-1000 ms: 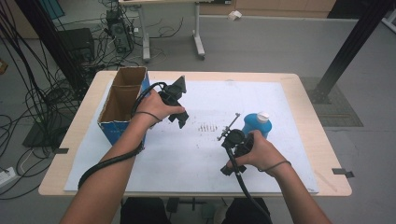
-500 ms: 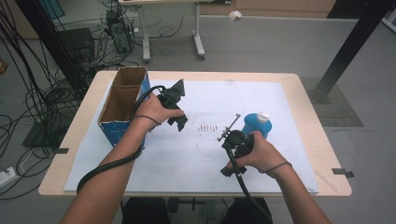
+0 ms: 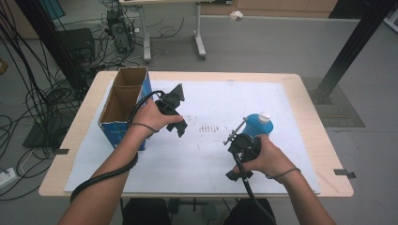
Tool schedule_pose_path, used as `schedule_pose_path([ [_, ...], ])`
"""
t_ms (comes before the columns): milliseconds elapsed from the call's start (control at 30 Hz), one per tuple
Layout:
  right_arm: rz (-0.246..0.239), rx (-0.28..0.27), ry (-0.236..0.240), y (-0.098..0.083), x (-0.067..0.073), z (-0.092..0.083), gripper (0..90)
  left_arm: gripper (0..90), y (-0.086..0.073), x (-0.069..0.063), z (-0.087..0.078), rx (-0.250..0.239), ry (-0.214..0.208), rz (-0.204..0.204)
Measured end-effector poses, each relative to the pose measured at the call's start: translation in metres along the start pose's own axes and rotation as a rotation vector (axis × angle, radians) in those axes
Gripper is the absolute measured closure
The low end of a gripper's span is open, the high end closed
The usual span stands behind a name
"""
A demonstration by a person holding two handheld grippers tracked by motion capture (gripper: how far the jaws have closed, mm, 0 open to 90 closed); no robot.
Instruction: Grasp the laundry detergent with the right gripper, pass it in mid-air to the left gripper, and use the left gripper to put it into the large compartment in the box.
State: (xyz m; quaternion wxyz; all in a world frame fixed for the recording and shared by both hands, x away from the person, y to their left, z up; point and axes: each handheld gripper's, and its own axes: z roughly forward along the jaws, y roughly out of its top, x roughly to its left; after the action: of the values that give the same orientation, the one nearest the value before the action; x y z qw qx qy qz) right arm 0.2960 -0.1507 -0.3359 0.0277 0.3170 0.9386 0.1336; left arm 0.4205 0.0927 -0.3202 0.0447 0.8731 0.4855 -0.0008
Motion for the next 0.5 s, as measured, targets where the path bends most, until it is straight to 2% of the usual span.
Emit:
schedule_pose_path([
  [200, 0.008, 0.001, -0.002, -0.007, -0.001, -0.002, 5.3, 9.2, -0.006, -0.002, 0.0, -0.004, 0.014, 0.007],
  [500, 0.03, 0.005, -0.005, -0.02, -0.005, -0.005, 5.4, 9.2, -0.016, -0.011, 0.0, -0.009, 0.007, 0.025],
])
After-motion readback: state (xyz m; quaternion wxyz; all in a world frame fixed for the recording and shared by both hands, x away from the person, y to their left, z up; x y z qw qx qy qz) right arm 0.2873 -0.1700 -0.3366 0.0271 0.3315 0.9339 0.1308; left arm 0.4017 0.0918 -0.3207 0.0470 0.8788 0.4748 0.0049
